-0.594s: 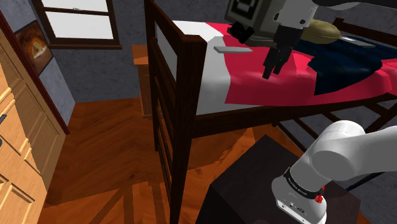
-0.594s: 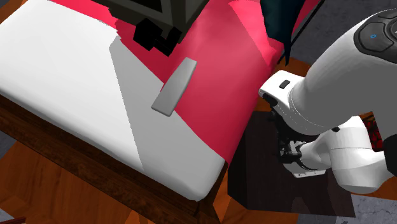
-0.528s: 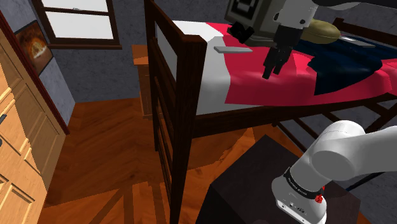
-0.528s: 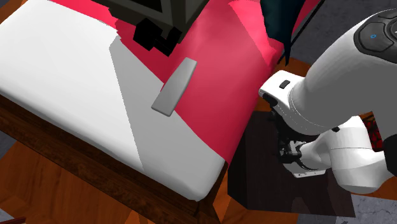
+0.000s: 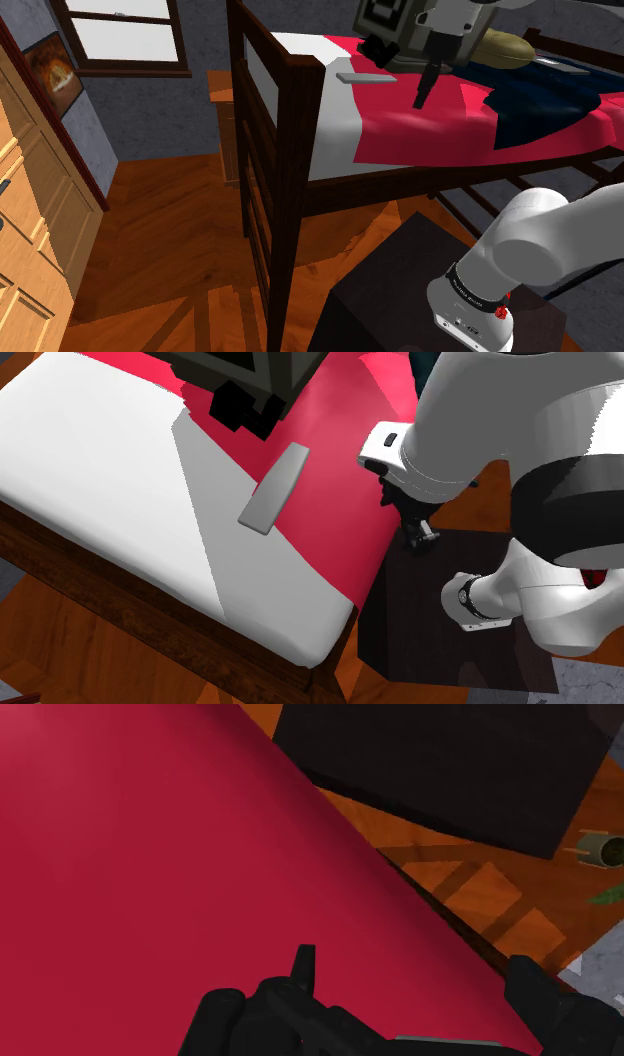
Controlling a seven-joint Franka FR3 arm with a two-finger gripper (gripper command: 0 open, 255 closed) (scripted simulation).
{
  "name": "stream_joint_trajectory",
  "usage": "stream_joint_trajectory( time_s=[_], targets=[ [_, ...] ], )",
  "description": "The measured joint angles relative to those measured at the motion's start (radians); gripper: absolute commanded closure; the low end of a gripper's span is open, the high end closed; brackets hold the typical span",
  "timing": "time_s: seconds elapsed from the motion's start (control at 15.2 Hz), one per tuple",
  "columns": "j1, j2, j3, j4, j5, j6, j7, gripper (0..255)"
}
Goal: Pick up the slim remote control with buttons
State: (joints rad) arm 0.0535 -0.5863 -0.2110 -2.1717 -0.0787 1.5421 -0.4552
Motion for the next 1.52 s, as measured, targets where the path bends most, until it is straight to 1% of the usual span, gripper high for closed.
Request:
stream_joint_trajectory(
  time_s=[0.33, 0.59, 0.86, 1.06, 1.12, 1.19, 1.32, 1.52],
  targets=[
    [0.048, 0.162, -0.107, 0.146, -0.026, 0.034, -0.286, 0],
    [0.084, 0.322, -0.177, 0.291, -0.005, 0.057, -0.512, 0],
    [0.101, 0.49, -0.227, 0.475, 0.048, 0.042, -0.738, 0],
    [0.095, 0.625, -0.248, 0.628, 0.104, 0.021, -0.901, 0],
    [0.087, 0.679, -0.252, 0.701, 0.128, -0.002, -0.955, 0],
    [0.079, 0.719, -0.252, 0.745, 0.146, -0.007, -1.002, 0],
    [0.075, 0.747, -0.249, 0.759, 0.158, 0.006, -1.039, 0],
    [0.078, 0.74, -0.247, 0.713, 0.154, 0.046, -1.047, 0]
  ],
)
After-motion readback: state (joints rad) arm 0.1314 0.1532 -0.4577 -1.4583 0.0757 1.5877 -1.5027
